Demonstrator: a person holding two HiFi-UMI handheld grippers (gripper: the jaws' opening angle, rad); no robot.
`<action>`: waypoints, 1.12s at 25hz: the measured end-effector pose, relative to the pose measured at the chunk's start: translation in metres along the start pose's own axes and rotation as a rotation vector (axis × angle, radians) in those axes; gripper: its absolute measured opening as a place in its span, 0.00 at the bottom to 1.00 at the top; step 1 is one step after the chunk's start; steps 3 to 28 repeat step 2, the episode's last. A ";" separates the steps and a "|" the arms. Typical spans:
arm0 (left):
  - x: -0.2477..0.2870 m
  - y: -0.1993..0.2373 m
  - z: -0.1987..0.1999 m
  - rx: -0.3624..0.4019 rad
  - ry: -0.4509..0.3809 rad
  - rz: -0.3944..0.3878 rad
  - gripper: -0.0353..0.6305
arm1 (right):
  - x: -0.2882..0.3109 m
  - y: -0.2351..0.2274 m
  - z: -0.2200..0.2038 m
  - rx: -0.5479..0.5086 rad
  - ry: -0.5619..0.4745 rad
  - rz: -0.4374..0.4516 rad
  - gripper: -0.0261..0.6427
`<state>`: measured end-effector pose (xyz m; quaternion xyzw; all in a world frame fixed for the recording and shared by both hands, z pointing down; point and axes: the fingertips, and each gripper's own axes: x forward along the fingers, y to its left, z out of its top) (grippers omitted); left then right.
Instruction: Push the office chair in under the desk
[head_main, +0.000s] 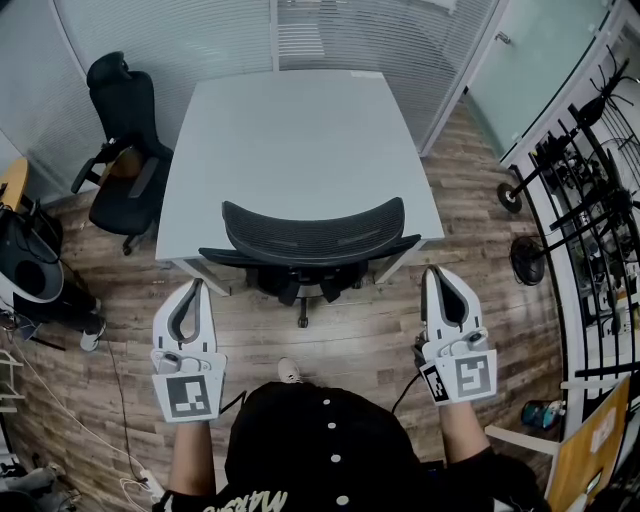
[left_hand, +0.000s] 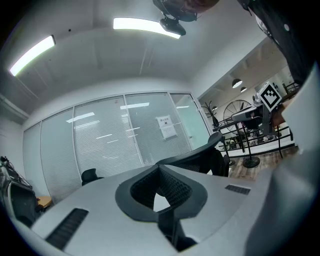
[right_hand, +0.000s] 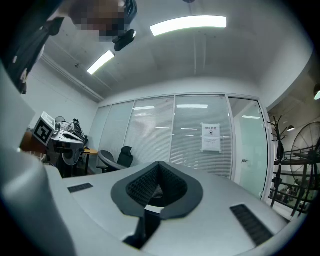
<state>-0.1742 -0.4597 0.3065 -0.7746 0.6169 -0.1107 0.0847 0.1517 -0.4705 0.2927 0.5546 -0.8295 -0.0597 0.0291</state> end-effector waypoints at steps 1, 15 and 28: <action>0.000 -0.001 0.000 0.000 -0.001 -0.002 0.08 | 0.000 0.000 0.000 -0.002 0.001 0.000 0.08; 0.001 -0.001 0.001 0.000 -0.001 -0.003 0.08 | 0.000 0.000 0.000 -0.004 0.001 -0.001 0.08; 0.001 -0.001 0.001 0.000 -0.001 -0.003 0.08 | 0.000 0.000 0.000 -0.004 0.001 -0.001 0.08</action>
